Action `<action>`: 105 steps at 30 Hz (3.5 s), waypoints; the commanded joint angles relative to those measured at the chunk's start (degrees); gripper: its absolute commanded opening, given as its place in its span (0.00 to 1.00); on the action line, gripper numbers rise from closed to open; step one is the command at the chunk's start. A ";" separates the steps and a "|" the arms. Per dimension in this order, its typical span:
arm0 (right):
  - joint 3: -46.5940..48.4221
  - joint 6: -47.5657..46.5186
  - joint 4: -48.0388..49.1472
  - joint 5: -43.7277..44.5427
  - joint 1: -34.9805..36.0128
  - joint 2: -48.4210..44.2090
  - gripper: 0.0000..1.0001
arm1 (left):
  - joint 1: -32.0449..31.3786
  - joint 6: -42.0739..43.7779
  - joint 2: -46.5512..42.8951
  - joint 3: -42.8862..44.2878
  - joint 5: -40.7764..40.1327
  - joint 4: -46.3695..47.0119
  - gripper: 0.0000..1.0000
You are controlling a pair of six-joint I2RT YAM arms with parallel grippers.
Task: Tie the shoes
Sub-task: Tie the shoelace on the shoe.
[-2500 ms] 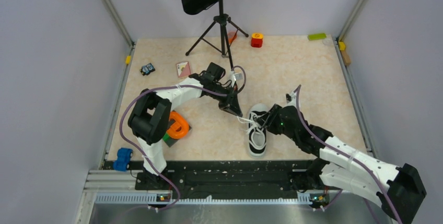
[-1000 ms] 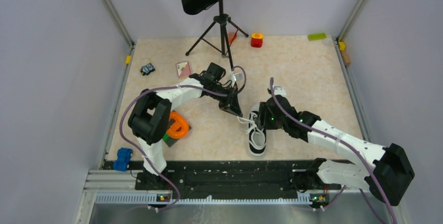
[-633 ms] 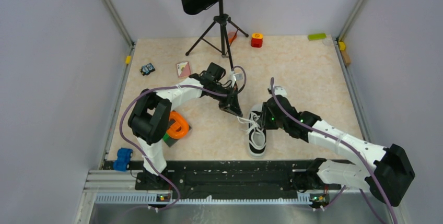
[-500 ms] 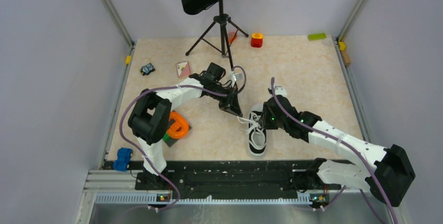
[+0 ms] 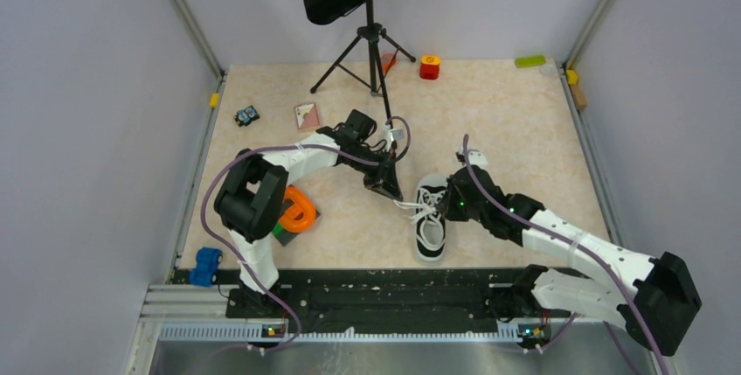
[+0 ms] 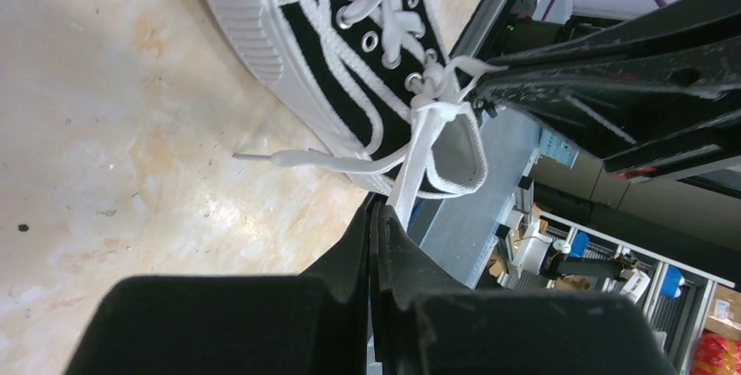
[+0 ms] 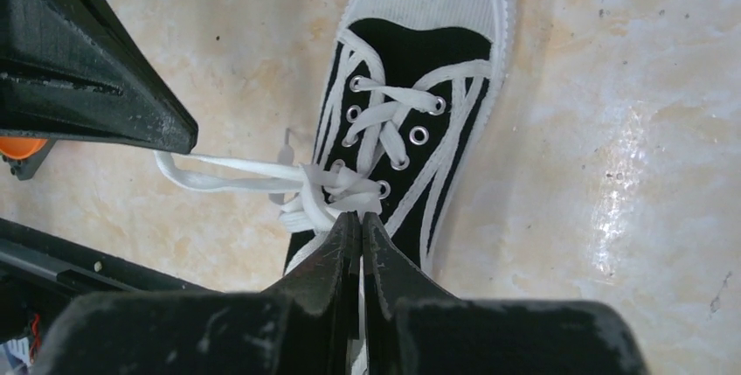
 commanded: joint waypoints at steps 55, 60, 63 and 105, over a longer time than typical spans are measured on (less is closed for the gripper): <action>-12.92 2.39 -1.11 0.82 -14.15 -14.49 0.00 | 2.96 4.71 -5.27 -5.76 -3.73 -3.74 0.00; -12.25 1.64 -1.13 0.18 -15.72 -15.28 0.00 | 3.01 6.40 -6.51 -2.23 -4.06 -7.43 0.00; -12.34 1.13 -0.48 -0.66 -16.29 -14.68 0.00 | 2.97 6.97 -6.12 -1.83 -4.27 -7.78 0.00; -16.96 1.65 -0.69 -3.31 -20.67 -19.15 0.00 | 2.96 5.34 -2.49 -9.86 -5.33 -2.33 0.00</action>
